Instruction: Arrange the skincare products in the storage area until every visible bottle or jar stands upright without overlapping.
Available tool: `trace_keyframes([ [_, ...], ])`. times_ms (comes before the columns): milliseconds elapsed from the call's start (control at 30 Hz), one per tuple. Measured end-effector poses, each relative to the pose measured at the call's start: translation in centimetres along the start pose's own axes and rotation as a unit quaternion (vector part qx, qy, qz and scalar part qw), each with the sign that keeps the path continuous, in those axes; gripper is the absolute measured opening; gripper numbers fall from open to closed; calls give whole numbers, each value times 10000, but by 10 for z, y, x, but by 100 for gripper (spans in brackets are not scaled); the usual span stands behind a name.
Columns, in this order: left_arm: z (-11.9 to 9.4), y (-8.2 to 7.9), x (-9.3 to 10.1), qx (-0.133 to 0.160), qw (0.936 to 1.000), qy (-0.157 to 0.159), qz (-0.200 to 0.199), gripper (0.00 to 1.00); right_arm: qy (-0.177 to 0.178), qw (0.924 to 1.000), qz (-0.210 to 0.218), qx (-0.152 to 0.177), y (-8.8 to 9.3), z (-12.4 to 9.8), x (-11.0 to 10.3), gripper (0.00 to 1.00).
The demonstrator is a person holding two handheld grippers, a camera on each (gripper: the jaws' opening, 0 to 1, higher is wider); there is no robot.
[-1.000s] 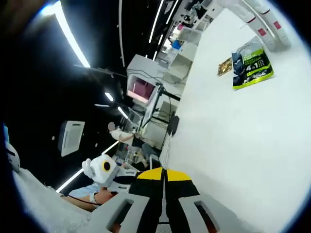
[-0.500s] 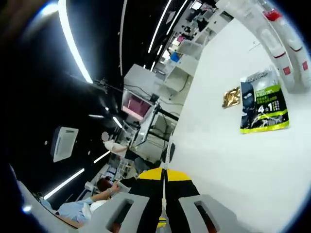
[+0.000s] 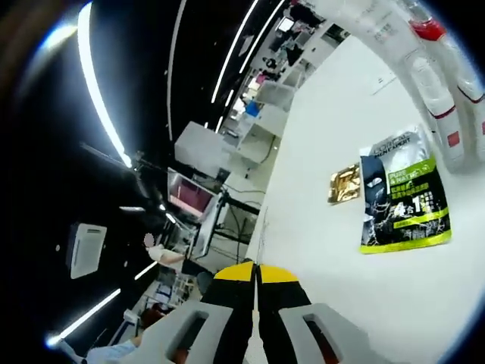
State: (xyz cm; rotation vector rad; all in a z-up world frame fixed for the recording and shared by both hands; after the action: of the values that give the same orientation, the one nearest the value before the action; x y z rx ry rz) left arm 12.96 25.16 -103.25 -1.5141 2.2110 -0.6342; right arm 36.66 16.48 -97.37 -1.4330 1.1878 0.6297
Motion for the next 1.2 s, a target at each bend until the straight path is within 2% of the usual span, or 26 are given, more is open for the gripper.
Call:
trace_keyframes([
  [200, 1, 1, -2, -29, 10000, -32, -55, 4, 184, 9998, 36, -28, 0, 8, 10, 0],
  [500, 2, 3, -2, -90, 9999, -29, -57, 4, 521, 9982, 224, 208, -10, 17, 29, 0],
  [767, 2, 3, -3, -105, 9999, -48, -86, 3, 759, 9958, 425, 299, -12, 22, 46, 0],
  [900, 3, 5, -3, -160, 9998, -47, -62, 2, 820, 9947, 572, 257, -9, 28, 54, 0],
  [1000, 3, 5, -4, -180, 9998, -62, -41, 3, 1056, 9927, 561, 129, -2, 30, 61, 0],
  [1200, 3, 6, -4, -191, 9998, -75, -47, 3, 1053, 9923, 651, 102, 1, 40, 65, 0],
])
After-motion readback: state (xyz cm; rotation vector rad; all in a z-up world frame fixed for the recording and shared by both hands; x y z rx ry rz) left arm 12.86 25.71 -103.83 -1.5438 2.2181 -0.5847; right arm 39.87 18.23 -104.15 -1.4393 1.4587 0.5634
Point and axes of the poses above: the point that each gripper's makers call its tool centre point, and the gripper's own axes: z roughly forward along the fingers, x roughly to its right, y roughly out of its underside, the point moved 6 cm from there along -z, roughly backward along the fingers, and after that the axes turned 2 degrees about -y, right-handed, at the moved point
